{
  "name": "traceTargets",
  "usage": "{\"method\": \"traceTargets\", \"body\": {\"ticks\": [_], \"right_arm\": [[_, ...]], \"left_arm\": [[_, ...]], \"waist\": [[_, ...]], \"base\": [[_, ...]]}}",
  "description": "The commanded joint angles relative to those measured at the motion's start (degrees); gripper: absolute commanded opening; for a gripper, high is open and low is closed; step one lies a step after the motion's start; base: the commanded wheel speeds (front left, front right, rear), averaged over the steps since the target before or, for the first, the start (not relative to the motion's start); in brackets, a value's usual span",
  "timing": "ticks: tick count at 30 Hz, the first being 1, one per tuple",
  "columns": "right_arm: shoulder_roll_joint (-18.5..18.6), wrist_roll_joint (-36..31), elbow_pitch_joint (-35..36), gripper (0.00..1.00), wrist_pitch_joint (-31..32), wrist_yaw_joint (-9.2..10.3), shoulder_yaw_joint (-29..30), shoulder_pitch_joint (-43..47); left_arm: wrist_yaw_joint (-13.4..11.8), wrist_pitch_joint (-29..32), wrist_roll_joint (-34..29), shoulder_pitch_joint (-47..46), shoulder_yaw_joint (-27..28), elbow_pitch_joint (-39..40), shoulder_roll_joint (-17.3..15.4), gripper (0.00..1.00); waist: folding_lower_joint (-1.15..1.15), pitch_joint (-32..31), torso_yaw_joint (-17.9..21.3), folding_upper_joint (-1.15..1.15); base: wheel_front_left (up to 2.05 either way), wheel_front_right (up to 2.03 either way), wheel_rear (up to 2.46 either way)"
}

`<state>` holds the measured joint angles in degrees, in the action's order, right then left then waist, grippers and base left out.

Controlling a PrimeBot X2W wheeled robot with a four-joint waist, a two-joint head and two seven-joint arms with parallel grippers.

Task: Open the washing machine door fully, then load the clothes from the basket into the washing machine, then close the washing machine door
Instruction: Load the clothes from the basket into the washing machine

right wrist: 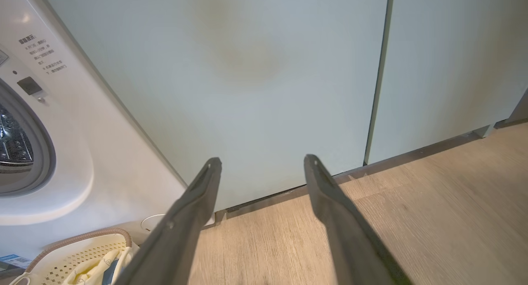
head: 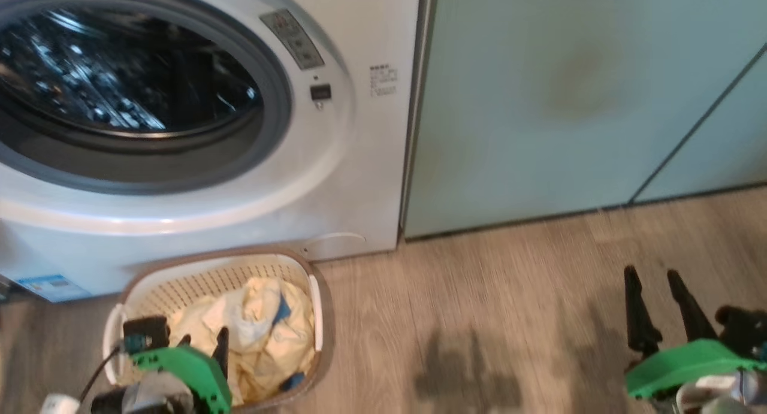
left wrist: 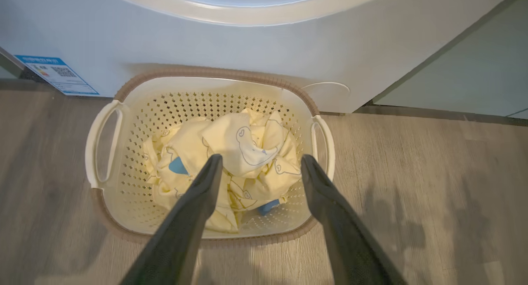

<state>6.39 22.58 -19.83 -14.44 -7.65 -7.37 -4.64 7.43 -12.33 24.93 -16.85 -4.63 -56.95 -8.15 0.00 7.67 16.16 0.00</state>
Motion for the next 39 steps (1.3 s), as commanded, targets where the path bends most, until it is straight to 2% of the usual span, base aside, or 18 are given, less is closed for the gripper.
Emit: {"method": "traceTargets", "body": {"ticks": [1,10,20,31,39], "right_arm": [[0.1,-0.7,1.9,1.00,-0.6,0.16,-1.0,-2.5],[-1.1,-1.2,3.1,1.00,-0.6,0.16,-1.2,-6.0],[-2.4,-1.7,4.4,1.00,-0.6,0.16,-0.7,-8.9],[-3.2,-1.9,6.1,1.00,-0.6,0.16,-0.6,-11.8],[-3.4,-2.2,6.9,1.00,-0.6,0.16,-0.8,-13.5]], "left_arm": [[0.0,0.2,1.3,-2.6,0.9,0.1,-1.7,1.00],[0.1,4.7,7.8,-10.7,-5.4,-5.9,-4.6,1.00],[0.1,9.5,13.3,-18.6,-8.9,-11.0,-7.6,1.00],[0.0,12.0,15.5,-27.1,-10.2,-14.9,-11.0,1.00],[-2.5,14.8,14.9,-31.0,-10.9,-16.4,-12.8,1.00]], "waist": [[0.00,2.5,1.3,0.00],[0.00,10.3,3.5,0.00],[0.00,18.7,4.6,0.00],[0.00,27.8,5.2,0.00],[0.00,33.1,5.4,0.00]], "base": [[0.00,0.00,0.00],[0.00,0.00,0.00],[0.00,0.00,0.00],[0.00,0.00,0.00],[0.00,0.00,0.00]]}}
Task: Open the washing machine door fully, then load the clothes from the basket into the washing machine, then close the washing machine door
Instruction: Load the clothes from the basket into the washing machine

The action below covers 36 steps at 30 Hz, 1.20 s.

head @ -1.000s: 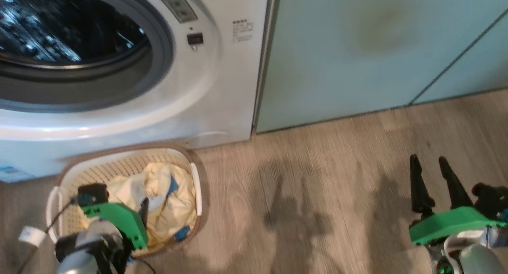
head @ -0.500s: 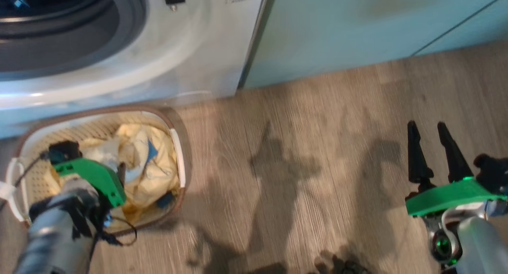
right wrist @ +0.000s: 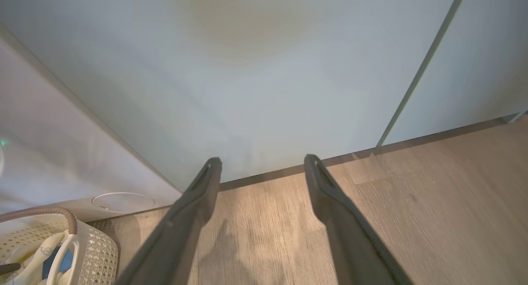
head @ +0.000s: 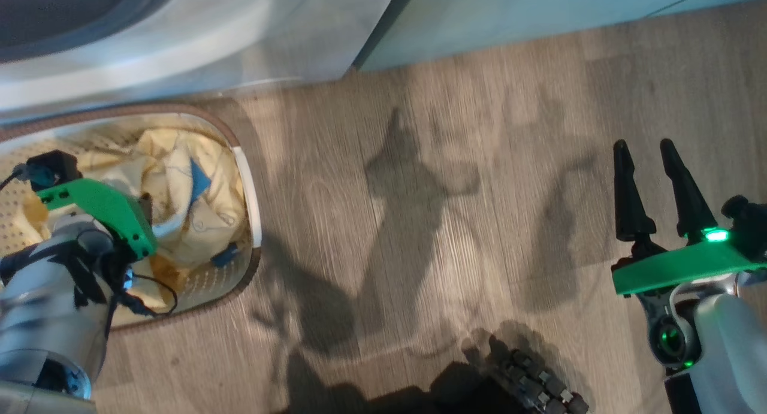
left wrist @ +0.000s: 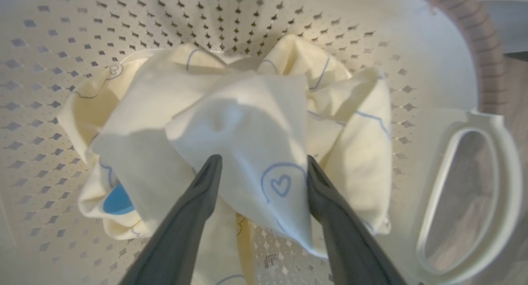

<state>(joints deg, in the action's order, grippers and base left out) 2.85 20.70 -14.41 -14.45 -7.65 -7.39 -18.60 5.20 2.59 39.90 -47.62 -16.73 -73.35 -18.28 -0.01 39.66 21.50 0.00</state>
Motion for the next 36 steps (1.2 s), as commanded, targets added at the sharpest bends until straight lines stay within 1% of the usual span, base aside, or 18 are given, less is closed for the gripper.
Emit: {"method": "traceTargets", "body": {"ticks": [1,7,13,14,15,16,17,20,25,30,36], "right_arm": [[0.1,-0.4,1.6,1.00,-0.5,0.16,-0.8,0.2],[0.1,-0.5,2.2,1.00,-0.5,0.16,-0.8,-0.7],[0.0,-0.6,2.5,1.00,-0.5,0.16,-0.3,-1.2],[0.0,-0.6,2.5,1.00,-0.5,0.16,-0.3,-1.4],[0.0,-0.6,2.5,1.00,-0.5,0.16,-0.4,-1.5],[0.0,-0.6,2.5,1.00,-0.5,0.16,-0.4,-1.7],[0.0,-0.6,2.4,1.00,-0.5,0.16,-0.4,-1.8],[0.0,-0.7,2.3,1.00,-0.5,0.16,-0.4,-2.1],[0.0,-0.5,2.0,1.00,-0.5,0.16,-0.1,-2.0],[0.0,-0.2,1.4,1.00,-0.5,0.16,0.1,-1.6],[0.0,-0.3,0.5,1.00,-0.5,0.16,-0.1,-0.7]], "left_arm": [[-0.9,0.1,-0.1,-0.5,1.1,-0.1,-2.9,1.00],[-3.7,1.3,0.1,-2.2,1.3,-0.4,-3.9,1.00],[-4.0,0.7,0.0,-2.8,0.8,-0.5,-3.7,1.00],[-3.9,0.6,0.0,-2.9,0.7,-0.5,-3.6,0.98],[-3.9,0.6,-0.1,-2.9,0.5,-0.5,-3.5,0.47],[-3.8,0.7,-0.2,-3.0,0.3,-0.5,-3.5,0.11],[-3.7,0.5,-0.2,-3.0,0.3,-0.5,-3.4,0.00],[-3.7,-0.7,0.0,-3.0,0.3,-0.6,-3.2,0.00],[-2.8,-4.3,-0.2,-1.9,-0.1,-0.6,-2.5,0.00],[-1.5,-7.7,-0.2,0.0,-0.6,-0.6,-1.5,0.00],[-0.1,-10.1,-0.5,2.7,-1.6,-0.6,-0.5,0.00]], "waist": [[0.01,1.6,0.0,0.00],[0.01,4.6,0.0,0.00],[0.01,6.1,-0.6,0.00],[0.01,6.3,-0.7,0.00],[0.01,6.4,-0.8,0.00],[0.01,6.6,-0.8,0.00],[0.01,6.7,-0.9,0.00],[0.01,6.5,-1.2,0.00],[0.01,4.5,-1.8,0.00],[0.01,1.1,-2.5,0.00],[0.01,-3.3,-3.2,0.00]], "base": [[0.00,0.00,0.00],[0.00,0.00,0.00],[0.00,0.00,0.00],[0.00,0.00,0.00],[0.00,0.00,0.00],[0.00,0.00,0.00],[0.00,0.00,0.00],[0.00,0.00,0.00],[0.00,0.00,0.00],[0.00,0.00,0.00],[0.00,0.00,0.00]]}}
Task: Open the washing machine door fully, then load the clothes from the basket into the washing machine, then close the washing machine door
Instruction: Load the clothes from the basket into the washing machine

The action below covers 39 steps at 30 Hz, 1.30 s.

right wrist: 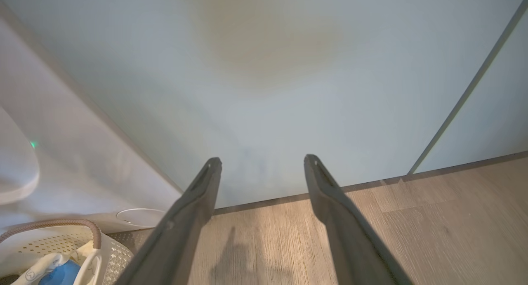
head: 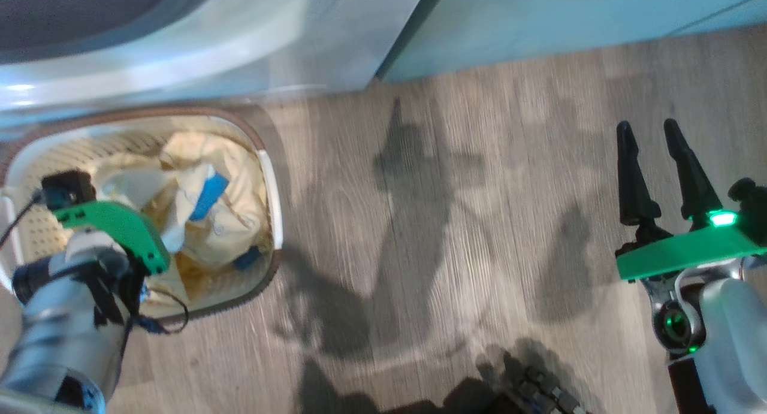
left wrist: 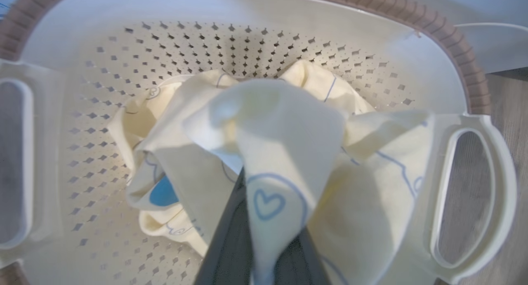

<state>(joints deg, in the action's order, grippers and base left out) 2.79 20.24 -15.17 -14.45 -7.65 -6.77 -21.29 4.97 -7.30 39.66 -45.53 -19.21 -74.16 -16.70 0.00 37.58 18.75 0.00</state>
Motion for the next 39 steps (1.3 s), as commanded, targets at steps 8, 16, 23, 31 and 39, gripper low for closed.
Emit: {"method": "traceTargets", "body": {"ticks": [8,16,23,31,39], "right_arm": [[0.8,0.0,-0.2,1.00,-0.5,0.16,-0.3,4.3],[2.1,0.2,-1.3,1.00,-0.5,0.16,-0.2,7.4],[3.2,0.6,-2.2,1.00,-0.5,0.16,-0.6,10.1],[3.8,1.0,-2.9,1.00,-0.5,0.16,-0.8,13.1],[4.6,1.6,-3.7,1.00,-0.5,0.16,-1.1,15.8]], "left_arm": [[1.7,-4.6,-0.4,4.1,-0.5,0.2,0.1,0.00],[2.4,-7.3,-0.6,7.9,-2.0,1.7,2.2,0.00],[2.5,-7.7,-1.0,11.6,-1.7,7.8,2.2,0.00],[2.5,-7.7,-2.6,17.6,1.4,16.1,1.6,0.00],[2.5,-7.7,-0.1,22.5,3.3,21.8,1.9,0.00]], "waist": [[0.00,-8.8,-2.7,0.00],[0.00,-16.2,-5.0,0.00],[0.00,-21.6,-6.6,0.00],[0.00,-27.2,-8.0,0.00],[0.00,-32.0,-9.0,0.00]], "base": [[0.00,0.00,0.00],[0.00,0.00,0.00],[0.00,0.00,0.00],[0.00,0.00,0.00],[0.00,0.00,0.00]]}}
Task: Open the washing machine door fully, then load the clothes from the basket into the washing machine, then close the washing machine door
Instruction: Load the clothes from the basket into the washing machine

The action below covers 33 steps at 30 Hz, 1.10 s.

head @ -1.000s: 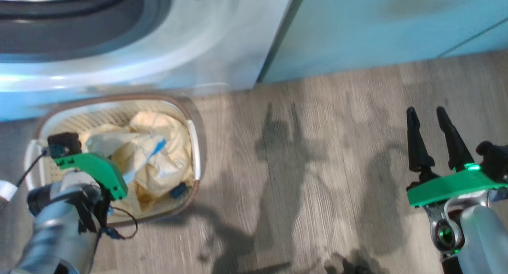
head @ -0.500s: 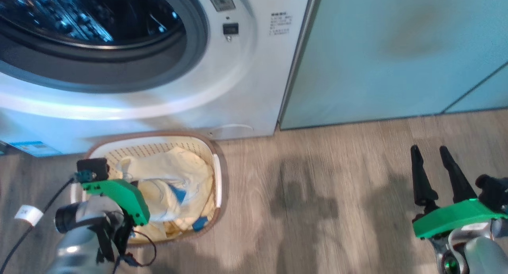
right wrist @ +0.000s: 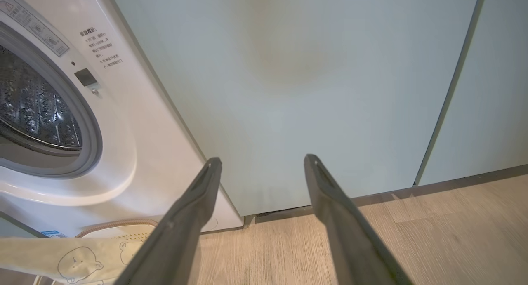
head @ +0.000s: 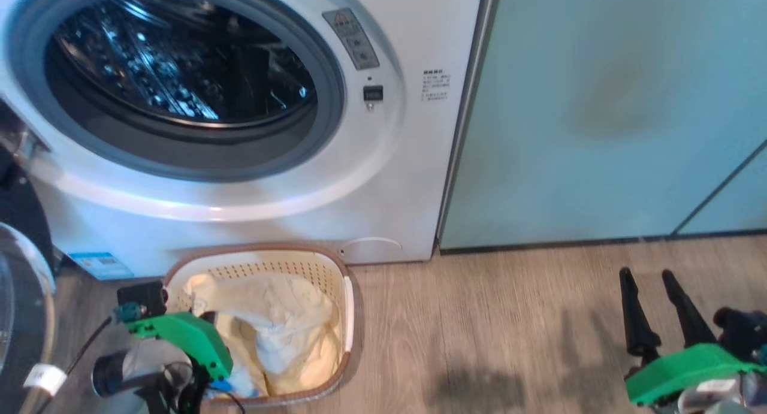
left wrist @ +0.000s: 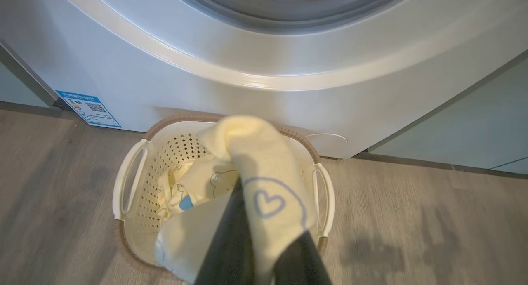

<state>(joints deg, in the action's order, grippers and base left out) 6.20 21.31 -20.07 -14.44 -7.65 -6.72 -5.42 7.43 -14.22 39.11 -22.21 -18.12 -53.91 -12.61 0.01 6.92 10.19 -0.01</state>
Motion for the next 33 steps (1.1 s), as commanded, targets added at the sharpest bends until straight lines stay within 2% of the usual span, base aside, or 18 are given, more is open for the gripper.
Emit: {"method": "traceTargets", "body": {"ticks": [1,10,21,33], "right_arm": [[1.3,0.6,1.2,1.00,-0.6,0.16,-1.3,0.3],[1.7,1.1,0.8,1.00,-0.6,0.16,-2.0,2.7],[1.4,1.3,0.9,1.00,-0.6,0.16,-2.2,3.2],[1.1,1.5,1.0,1.00,-0.6,0.16,-2.3,2.9]], "left_arm": [[0.0,-0.8,1.2,-0.2,2.1,2.3,-2.2,0.00],[0.1,-0.8,6.9,3.6,1.2,9.4,-4.4,0.00],[0.1,-0.3,12.3,5.3,1.7,16.6,-7.8,0.00],[-1.1,0.2,12.5,7.0,1.8,19.7,-9.1,0.00]], "waist": [[-0.01,-1.9,-0.5,0.01],[-0.01,-5.6,-1.1,0.01],[-0.01,-6.4,-1.5,0.01],[-0.01,-6.1,-1.3,0.01]], "base": [[0.00,0.00,0.00],[0.00,0.00,0.00],[0.00,0.00,0.00],[0.00,0.00,0.00]]}}
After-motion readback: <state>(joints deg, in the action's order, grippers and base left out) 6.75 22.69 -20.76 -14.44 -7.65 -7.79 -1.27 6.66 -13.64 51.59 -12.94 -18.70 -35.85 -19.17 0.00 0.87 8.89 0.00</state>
